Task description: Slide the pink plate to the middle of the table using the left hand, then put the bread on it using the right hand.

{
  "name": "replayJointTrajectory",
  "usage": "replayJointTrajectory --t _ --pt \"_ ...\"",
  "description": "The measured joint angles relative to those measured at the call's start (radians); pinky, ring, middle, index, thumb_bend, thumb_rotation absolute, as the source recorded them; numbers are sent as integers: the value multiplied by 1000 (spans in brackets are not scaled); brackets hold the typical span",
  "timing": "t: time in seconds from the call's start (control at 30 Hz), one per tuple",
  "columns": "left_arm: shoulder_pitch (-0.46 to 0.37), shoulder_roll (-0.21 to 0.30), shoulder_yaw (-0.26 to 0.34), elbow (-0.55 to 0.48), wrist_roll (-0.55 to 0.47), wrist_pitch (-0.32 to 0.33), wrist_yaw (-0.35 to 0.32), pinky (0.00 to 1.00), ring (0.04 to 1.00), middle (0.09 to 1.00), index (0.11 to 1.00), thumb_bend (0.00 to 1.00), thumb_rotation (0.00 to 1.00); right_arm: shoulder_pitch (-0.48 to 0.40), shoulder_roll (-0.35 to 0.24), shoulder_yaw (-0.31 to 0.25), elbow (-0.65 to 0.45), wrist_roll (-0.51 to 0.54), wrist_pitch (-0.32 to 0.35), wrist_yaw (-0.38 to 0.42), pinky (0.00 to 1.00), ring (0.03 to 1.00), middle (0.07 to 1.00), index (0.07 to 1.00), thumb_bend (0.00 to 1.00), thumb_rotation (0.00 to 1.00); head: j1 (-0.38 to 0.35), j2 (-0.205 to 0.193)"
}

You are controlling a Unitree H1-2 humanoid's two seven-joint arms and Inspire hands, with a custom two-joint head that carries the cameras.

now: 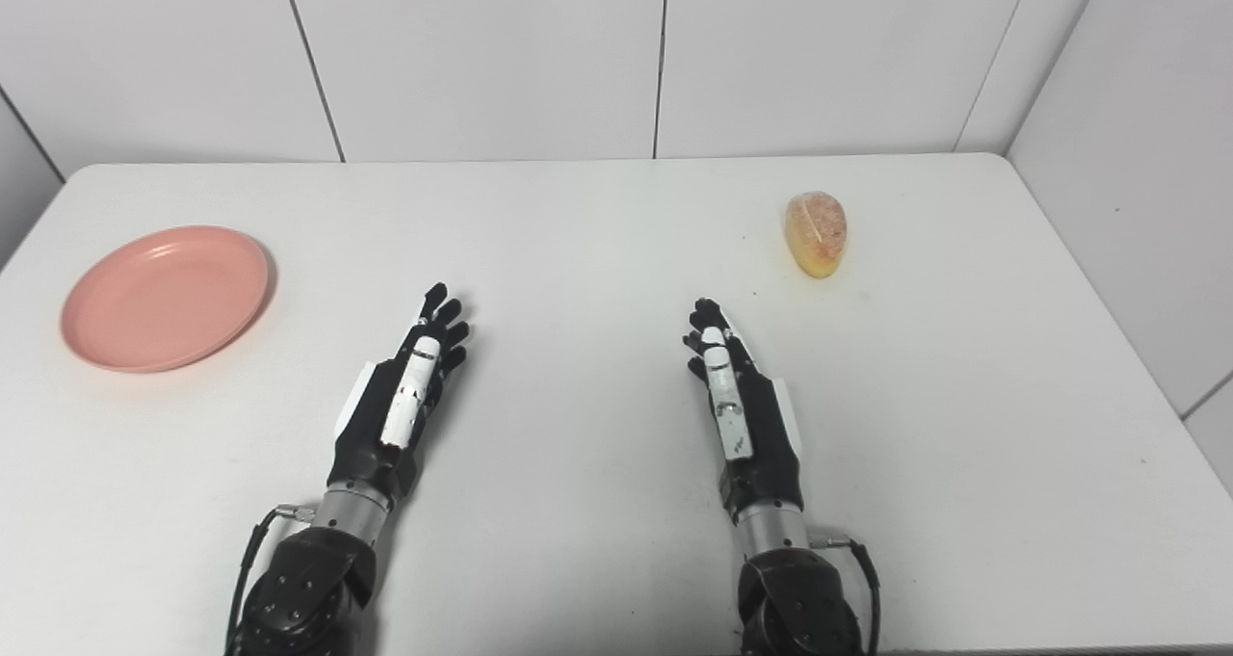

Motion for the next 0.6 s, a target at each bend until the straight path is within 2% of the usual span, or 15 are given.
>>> replayJointTrajectory --t 0.6 --pt "0 0 -1 0 -1 1 1 965 969 988 995 363 1000 1 -2 0 0 3 0 0 928 915 914 895 243 930 3 -3"
